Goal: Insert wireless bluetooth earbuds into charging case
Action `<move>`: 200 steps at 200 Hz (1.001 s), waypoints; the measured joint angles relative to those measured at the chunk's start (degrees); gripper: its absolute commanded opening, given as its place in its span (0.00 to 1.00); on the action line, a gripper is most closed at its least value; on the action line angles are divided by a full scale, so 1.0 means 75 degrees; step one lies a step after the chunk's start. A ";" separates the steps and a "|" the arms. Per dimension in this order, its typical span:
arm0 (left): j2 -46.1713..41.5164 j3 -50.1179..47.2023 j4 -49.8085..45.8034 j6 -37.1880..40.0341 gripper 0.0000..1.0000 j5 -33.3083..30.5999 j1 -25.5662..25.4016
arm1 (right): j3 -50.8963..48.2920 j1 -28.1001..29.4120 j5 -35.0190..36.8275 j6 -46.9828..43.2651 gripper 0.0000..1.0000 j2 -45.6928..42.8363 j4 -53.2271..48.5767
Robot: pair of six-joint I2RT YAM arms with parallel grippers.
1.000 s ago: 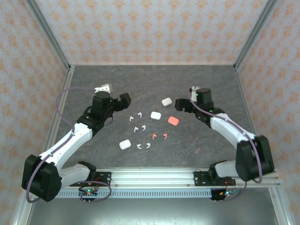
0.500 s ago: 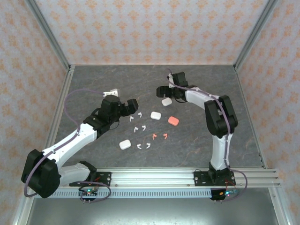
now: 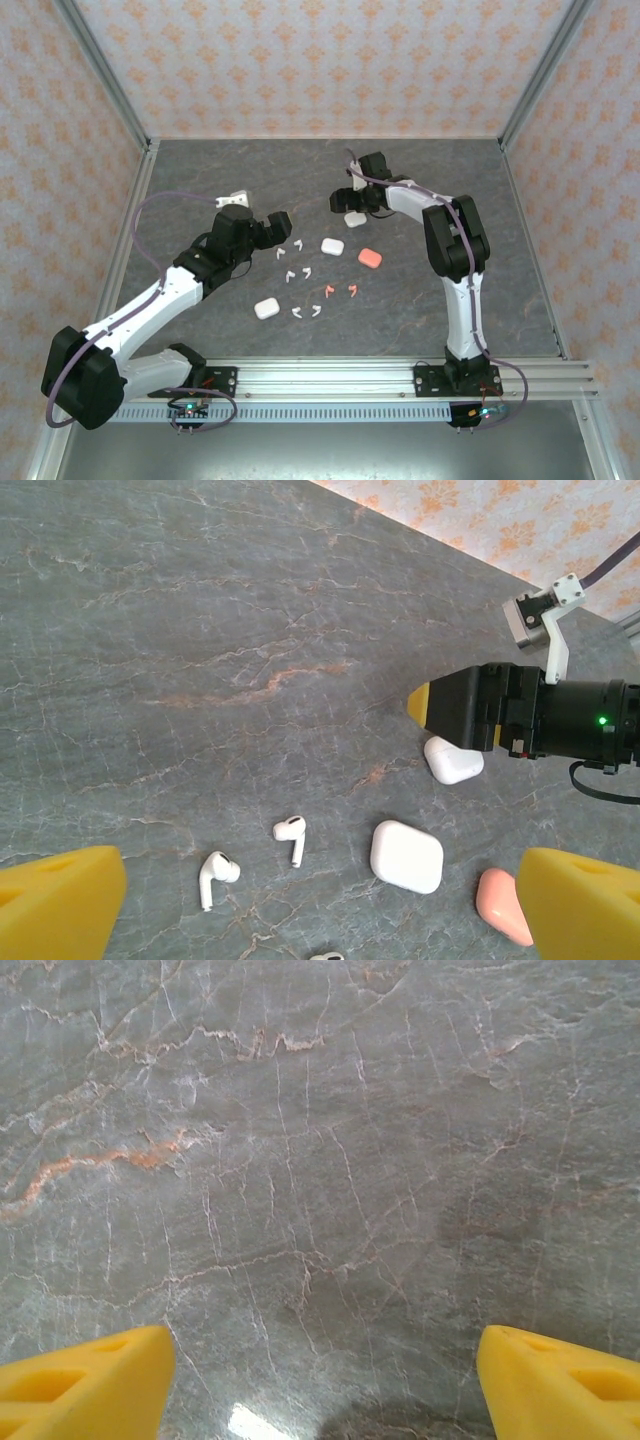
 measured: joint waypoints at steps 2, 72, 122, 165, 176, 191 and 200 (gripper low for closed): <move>0.0000 0.0000 -0.0009 0.0000 1.00 -0.0009 -0.0003 | -0.0009 0.0000 0.0000 -0.0026 0.79 -0.0003 0.0003; 0.0003 0.0000 -0.0099 0.0003 1.00 -0.0067 -0.0003 | -0.1169 0.0023 -0.0166 -0.0845 0.79 -0.0833 -0.0201; 0.0020 0.0000 -0.0102 0.0009 1.00 -0.0143 -0.0003 | -0.1378 0.0242 0.0262 -0.1376 0.78 -0.1029 -0.0452; 0.0020 0.0000 -0.0122 0.0009 1.00 -0.0163 0.0000 | -0.1355 0.0452 0.0804 -0.1565 0.73 -0.1035 -0.0603; 0.0020 0.0000 -0.0152 0.0012 1.00 -0.0166 -0.0003 | -0.1314 0.0542 0.0976 -0.1603 0.72 -0.1035 -0.0729; 0.0017 0.0000 -0.0187 0.0020 1.00 -0.0189 -0.0003 | -0.1241 0.0708 0.1230 -0.1629 0.69 -0.1032 -0.0973; 0.0012 0.0000 -0.0224 0.0023 1.00 -0.0210 -0.0003 | -0.1189 0.0816 0.1373 -0.1647 0.67 -0.1017 -0.1131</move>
